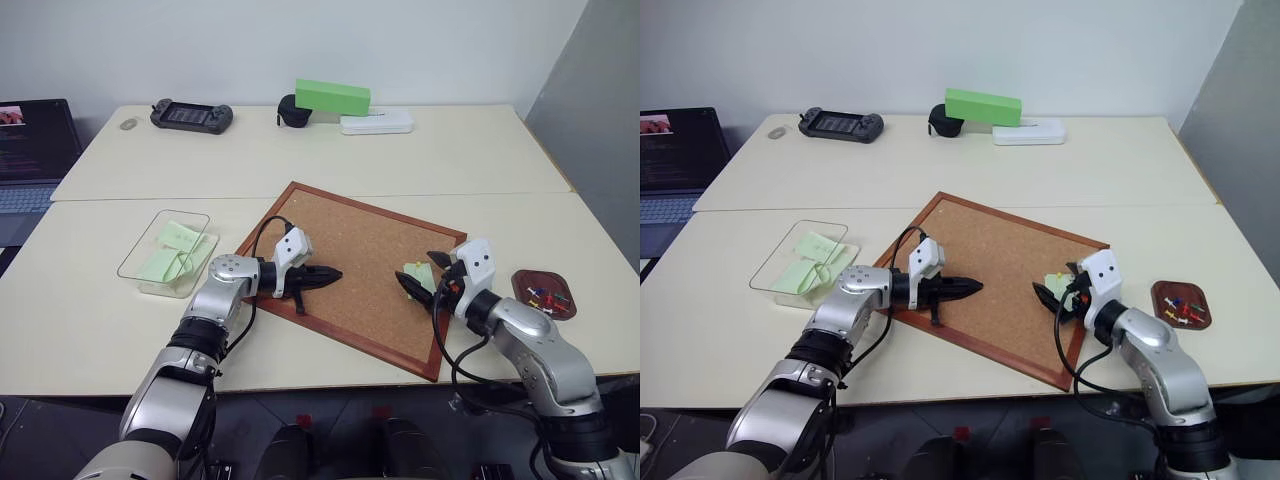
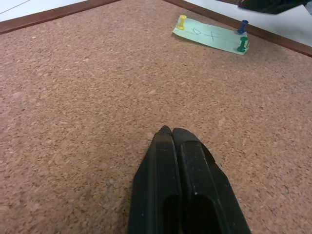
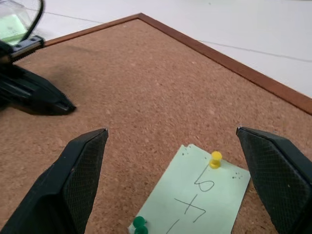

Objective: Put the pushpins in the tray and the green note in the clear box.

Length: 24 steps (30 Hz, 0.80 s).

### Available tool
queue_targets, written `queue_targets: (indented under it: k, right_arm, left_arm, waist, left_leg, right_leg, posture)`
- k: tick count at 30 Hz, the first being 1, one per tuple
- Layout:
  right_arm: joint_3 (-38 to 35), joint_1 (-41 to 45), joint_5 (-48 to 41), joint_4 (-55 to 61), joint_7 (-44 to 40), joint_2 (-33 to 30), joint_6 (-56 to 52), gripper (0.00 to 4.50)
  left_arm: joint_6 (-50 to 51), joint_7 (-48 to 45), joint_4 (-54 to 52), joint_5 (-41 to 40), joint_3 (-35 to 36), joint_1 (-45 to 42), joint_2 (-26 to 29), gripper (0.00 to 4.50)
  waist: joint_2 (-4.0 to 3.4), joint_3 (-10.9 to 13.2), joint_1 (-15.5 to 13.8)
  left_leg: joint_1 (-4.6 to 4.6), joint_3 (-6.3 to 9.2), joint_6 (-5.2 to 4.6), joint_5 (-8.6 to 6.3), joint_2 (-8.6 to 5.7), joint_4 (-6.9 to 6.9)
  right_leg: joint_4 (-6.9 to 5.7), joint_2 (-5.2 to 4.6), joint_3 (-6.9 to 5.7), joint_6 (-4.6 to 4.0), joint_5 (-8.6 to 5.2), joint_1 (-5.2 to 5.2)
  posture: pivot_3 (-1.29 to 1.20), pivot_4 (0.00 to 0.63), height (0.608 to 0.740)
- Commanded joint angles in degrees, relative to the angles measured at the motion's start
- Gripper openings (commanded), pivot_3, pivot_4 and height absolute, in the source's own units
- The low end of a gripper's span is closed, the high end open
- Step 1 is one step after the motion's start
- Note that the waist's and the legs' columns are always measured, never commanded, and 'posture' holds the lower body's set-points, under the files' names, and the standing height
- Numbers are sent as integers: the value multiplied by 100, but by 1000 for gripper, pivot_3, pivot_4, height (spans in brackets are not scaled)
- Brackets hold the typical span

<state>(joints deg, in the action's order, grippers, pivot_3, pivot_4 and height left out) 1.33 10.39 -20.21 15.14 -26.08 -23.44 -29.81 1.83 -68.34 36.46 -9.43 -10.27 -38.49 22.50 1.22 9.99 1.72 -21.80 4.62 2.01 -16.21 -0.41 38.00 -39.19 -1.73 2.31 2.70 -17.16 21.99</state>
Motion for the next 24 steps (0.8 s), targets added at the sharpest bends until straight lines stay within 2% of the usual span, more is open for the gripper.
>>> queue_targets:
  k: [1,7,10,16,24]
  right_arm:
    - [-38,215,79,-279,15,175,230,4500]
    - [-44,310,230,-646,-53,239,367,4500]
    - [-42,364,276,-750,-59,259,393,4041]
    - [-31,417,382,-901,-45,317,479,2676]
    - [-12,443,536,-1076,-6,369,606,1113]
  left_arm:
    - [109,-33,-88,92,-32,64,41,48]
    - [156,-89,-210,51,19,107,114,48]
    - [192,-130,-276,62,13,146,167,0]
    - [237,-172,-380,65,2,179,208,0]
    - [190,-205,-372,113,1,195,279,0]
  waist:
    - [-1,-1,1]
    - [-2,-1,8]
    - [-2,-1,18]
    - [-2,-1,24]
    - [-3,-1,24]
  left_leg:
    - [0,0,0,0,1,0]
    - [-2,-1,0,0,1,-1]
    - [-2,-1,0,0,1,-1]
    - [-1,-1,0,0,3,-2]
    - [-1,-2,0,0,3,-2]
  right_leg:
    - [0,1,-1,0,0,0]
    - [0,0,0,0,0,1]
    - [0,0,0,0,0,3]
    - [-3,2,1,0,0,5]
    - [-3,2,2,0,0,6]
  posture:
    - [0,150,740]
    - [0,150,740]
    - [0,150,740]
    - [0,150,740]
    - [0,150,740]
